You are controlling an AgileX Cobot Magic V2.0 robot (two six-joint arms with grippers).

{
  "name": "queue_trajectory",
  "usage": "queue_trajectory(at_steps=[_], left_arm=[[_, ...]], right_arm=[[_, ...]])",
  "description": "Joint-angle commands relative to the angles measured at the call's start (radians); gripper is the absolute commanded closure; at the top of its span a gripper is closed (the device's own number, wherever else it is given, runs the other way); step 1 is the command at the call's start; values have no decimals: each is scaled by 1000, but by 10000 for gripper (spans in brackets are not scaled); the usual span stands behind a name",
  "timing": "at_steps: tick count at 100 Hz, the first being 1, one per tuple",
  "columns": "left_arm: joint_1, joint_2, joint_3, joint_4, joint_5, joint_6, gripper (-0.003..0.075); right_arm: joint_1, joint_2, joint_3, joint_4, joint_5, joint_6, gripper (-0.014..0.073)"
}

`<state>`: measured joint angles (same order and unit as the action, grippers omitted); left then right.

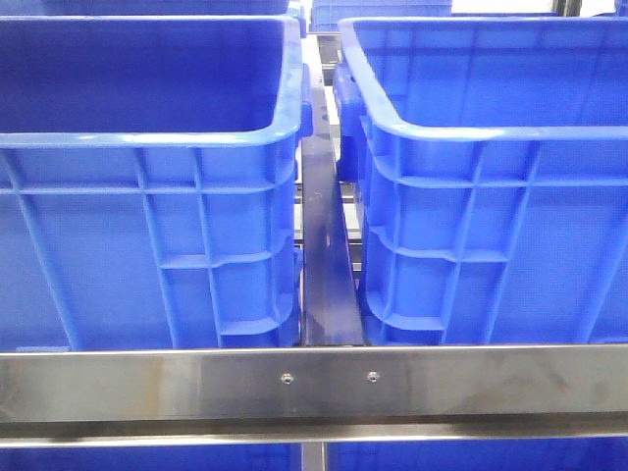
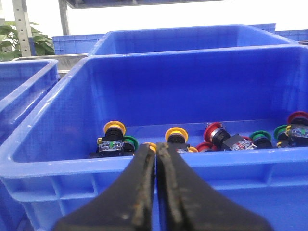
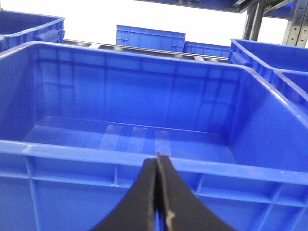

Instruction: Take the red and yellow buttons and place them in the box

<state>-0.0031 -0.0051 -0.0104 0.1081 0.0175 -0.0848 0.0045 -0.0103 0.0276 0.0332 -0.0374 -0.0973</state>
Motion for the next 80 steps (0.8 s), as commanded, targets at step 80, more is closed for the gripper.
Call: queue_trajectory(at_steps=[80], left_arm=[[2,239,-570,-53,521,-3,739]], right_arm=[[0,-21,0,-8,-81,-2,662]])
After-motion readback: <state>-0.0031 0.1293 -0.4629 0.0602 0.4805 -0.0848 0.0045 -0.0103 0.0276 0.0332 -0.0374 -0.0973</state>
